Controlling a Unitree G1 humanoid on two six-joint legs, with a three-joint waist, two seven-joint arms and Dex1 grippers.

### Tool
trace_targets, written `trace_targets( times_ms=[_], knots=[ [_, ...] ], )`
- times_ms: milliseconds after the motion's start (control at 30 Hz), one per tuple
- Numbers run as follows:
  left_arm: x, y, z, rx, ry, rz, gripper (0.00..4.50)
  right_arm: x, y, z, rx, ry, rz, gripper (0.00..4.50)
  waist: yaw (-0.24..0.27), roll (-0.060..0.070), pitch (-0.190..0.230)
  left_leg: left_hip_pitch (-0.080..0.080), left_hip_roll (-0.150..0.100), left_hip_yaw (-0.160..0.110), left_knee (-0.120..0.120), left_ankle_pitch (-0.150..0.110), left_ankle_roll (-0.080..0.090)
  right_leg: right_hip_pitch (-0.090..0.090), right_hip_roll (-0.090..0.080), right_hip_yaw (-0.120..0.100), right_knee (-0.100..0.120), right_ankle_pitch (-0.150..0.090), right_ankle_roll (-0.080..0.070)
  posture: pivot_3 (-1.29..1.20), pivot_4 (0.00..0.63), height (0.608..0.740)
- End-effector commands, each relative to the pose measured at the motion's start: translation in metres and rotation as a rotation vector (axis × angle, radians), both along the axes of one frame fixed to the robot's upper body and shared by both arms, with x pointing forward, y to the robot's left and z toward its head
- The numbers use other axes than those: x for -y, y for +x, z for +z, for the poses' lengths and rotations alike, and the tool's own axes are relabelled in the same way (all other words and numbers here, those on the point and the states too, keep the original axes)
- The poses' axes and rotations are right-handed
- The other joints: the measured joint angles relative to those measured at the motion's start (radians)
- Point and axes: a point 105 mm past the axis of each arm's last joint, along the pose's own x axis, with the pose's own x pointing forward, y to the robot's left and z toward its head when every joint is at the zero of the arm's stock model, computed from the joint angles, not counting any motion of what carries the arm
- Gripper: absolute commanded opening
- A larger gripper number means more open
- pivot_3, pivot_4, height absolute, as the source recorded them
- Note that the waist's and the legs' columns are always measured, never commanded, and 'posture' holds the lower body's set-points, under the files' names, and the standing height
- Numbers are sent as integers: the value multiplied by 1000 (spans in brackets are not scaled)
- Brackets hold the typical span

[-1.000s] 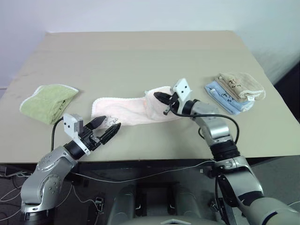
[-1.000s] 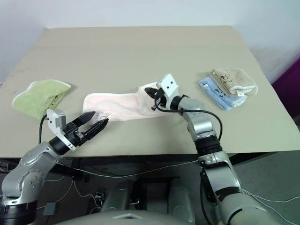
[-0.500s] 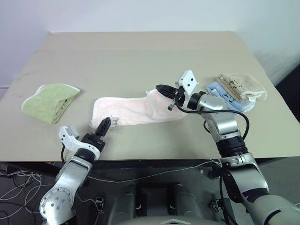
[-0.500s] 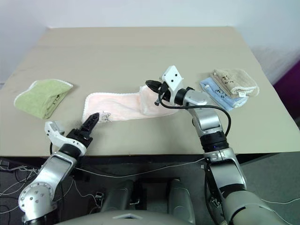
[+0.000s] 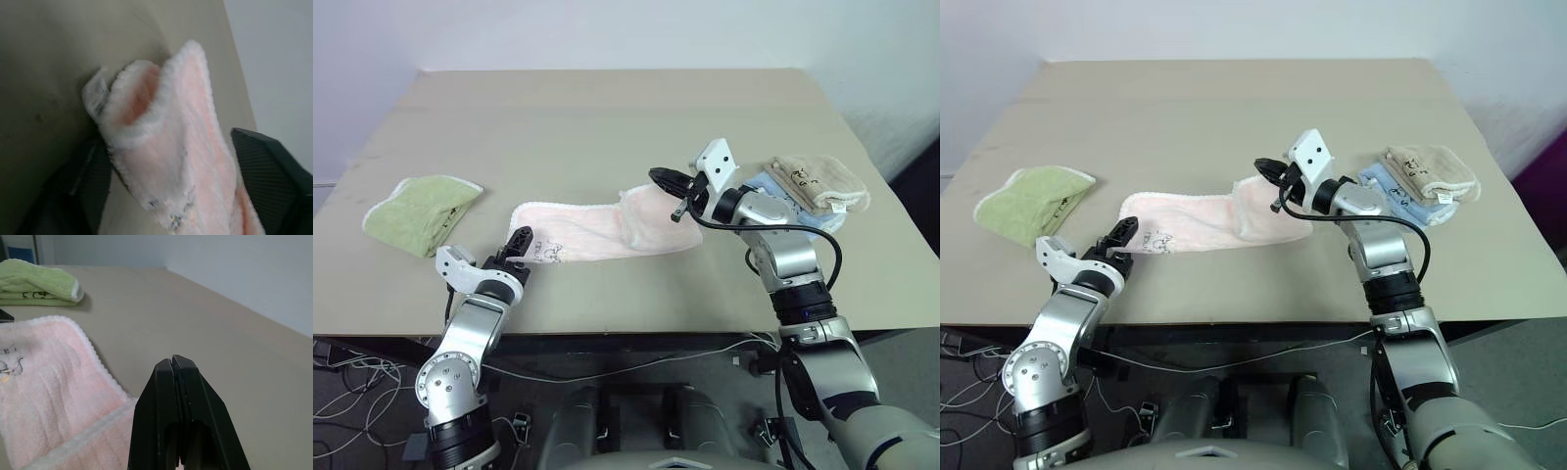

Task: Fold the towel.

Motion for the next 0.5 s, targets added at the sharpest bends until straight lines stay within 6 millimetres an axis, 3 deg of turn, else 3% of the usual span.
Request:
trace_targets(
  times_ms=[33,267,500],
  knots=[
    [-7,2,-3,0,-12,19,2538,2,-6,13,50,26,-3,0,0,0,0,0,0,0,0,0,0,0,0,0,0,0,0,0,150,740],
    [-12,5,0,34,-25,34,33,4,-7,7,35,26,-18,0,-1,0,0,-1,0,0,-1,0,0,-1,0,0,0,0,0,0,150,740],
    [-34,7,21,126,0,73,33,6,-7,4,26,27,-28,0,-3,-1,1,-2,0,0,-1,0,0,-3,0,0,-1,0,0,0,150,740]
  ],
)
